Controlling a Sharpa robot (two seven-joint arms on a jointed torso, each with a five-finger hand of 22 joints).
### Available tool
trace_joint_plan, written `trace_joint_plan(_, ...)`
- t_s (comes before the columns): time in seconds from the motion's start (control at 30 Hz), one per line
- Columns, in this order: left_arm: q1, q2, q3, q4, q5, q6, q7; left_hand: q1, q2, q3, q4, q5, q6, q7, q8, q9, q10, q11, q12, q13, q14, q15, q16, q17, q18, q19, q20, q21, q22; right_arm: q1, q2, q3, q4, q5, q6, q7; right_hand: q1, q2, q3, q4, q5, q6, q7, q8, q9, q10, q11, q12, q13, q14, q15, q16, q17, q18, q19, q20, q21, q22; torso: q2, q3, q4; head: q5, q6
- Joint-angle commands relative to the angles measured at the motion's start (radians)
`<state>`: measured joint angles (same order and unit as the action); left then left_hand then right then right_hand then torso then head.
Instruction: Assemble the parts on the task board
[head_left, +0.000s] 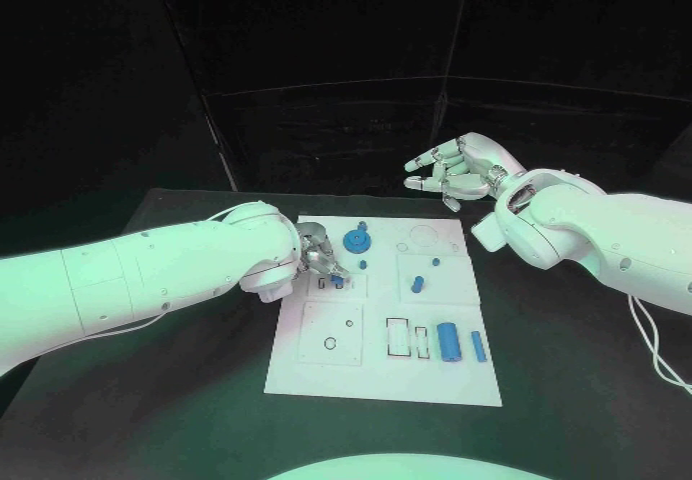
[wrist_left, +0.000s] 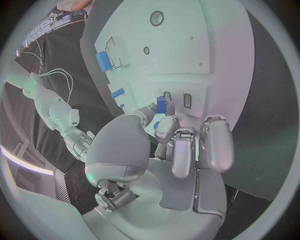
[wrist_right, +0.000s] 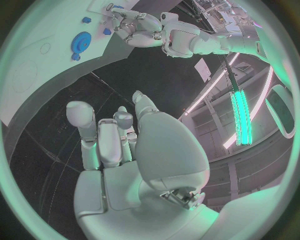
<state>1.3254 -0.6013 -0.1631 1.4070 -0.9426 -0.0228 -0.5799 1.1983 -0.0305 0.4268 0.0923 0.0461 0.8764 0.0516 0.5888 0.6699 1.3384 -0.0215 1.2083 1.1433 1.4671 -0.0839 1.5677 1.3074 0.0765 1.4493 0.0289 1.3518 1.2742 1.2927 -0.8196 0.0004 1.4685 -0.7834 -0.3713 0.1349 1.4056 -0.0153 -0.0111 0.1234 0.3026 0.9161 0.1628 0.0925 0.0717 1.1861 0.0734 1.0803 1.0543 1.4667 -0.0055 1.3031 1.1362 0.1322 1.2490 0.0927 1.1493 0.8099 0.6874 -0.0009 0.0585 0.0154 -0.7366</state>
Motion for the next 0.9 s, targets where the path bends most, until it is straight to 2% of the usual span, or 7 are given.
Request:
trace_joint_plan(0.03, -0.001, 0.006, 0.001, -0.002, -0.062, -0.026, -0.005, -0.002, 0.005, 0.152, -0.143, 0.004, 0.004, -0.002, 0.005, 0.001, 0.003, -0.002, -0.004, -0.004, 0.104, 0.002, 0.003, 0.263, -0.009, 0.006, -0.002, 0.004, 0.002, 0.002, 0.001, 0.000, 0.000, -0.011, 0.004, -0.003, 0.004, 0.002, -0.007, -0.001, 0.006, -0.005, -0.001, 0.005, 0.000, 0.000, -0.003, 0.003, -0.001, 0.020, -0.006, -0.004, 0.000, 0.006, 0.004, 0.001, -0.005, -0.003, 0.001, 0.0009, -0.0016, 0.004, -0.003)
trace_joint_plan(0.3, -0.004, 0.024, 0.001, -0.017, -0.099, -0.005, -0.021, -0.007, 0.002, 0.156, -0.141, 0.004, 0.005, -0.002, 0.006, 0.004, 0.001, -0.002, -0.008, -0.009, 0.104, 0.002, 0.003, 0.263, -0.009, 0.007, -0.002, 0.005, 0.004, 0.002, 0.005, 0.000, -0.001, -0.018, 0.002, -0.012, 0.004, 0.002, -0.007, -0.001, 0.006, -0.005, -0.001, 0.005, 0.000, 0.000, -0.003, 0.003, -0.001, 0.020, -0.006, -0.004, 0.000, 0.006, 0.004, 0.001, -0.005, -0.003, 0.002, 0.0007, -0.0021, 0.004, -0.006)
trace_joint_plan(0.9, -0.011, 0.044, 0.000, -0.043, -0.106, 0.065, -0.041, -0.016, -0.001, 0.163, -0.138, 0.004, 0.007, -0.003, 0.010, 0.008, -0.004, -0.003, -0.019, -0.023, 0.104, 0.001, 0.003, 0.263, -0.010, 0.008, -0.002, 0.007, 0.008, 0.002, 0.012, 0.000, -0.003, -0.031, 0.001, -0.020, 0.003, 0.002, -0.008, 0.000, 0.007, -0.005, -0.001, 0.005, 0.000, -0.001, -0.003, 0.001, -0.003, 0.021, -0.006, -0.002, 0.003, 0.007, 0.003, 0.001, -0.007, -0.007, 0.001, 0.0003, -0.0013, 0.005, -0.012)
